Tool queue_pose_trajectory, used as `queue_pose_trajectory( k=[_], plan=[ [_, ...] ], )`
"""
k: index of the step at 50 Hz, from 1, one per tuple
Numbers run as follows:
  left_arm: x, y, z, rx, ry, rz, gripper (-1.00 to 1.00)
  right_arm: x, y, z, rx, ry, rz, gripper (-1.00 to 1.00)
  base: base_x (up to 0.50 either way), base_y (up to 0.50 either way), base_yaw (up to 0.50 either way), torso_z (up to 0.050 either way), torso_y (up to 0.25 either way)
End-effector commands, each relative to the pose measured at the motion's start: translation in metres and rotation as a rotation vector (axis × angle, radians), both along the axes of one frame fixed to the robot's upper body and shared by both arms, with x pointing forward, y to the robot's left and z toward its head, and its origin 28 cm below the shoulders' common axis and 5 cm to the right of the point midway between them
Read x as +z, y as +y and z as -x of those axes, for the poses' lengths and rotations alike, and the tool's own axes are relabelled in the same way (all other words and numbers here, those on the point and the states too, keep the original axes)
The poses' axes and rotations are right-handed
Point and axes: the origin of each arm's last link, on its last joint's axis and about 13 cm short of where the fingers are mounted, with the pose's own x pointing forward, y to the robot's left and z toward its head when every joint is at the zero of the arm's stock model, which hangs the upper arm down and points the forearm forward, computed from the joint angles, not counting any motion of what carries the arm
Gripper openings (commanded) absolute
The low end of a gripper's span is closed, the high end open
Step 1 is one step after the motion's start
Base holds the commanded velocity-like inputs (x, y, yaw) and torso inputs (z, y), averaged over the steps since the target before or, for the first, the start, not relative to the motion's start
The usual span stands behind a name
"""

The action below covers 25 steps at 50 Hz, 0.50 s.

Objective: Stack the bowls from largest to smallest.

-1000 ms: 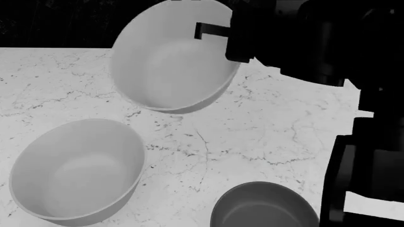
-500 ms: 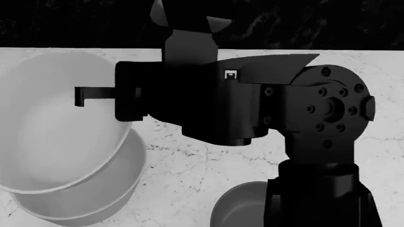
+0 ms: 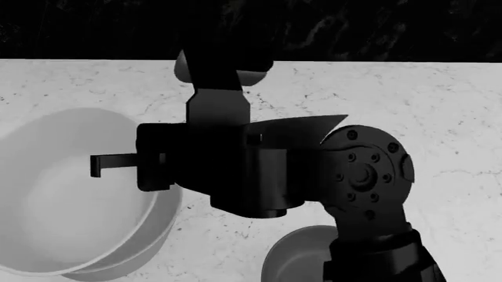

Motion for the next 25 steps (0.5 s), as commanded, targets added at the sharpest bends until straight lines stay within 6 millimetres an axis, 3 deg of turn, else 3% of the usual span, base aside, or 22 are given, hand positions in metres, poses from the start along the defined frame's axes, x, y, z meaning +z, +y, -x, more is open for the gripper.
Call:
queue_pose_trajectory(
  k=[1, 25],
  plan=[
    [0.0, 0.0, -0.001, -0.002, 0.002, -0.002, 1.0, -0.013, -0.002, -0.009, -0.025, 0.013, 0.003, -1.0, 0.0, 0.0, 0.0, 0.0, 0.0],
    [-0.001, -0.001, -0.001, -0.008, 0.004, -0.004, 1.0, -0.025, -0.002, -0.013, -0.034, 0.009, 0.044, -1.0, 0.0, 0.0, 0.0, 0.0, 0.0]
  ],
)
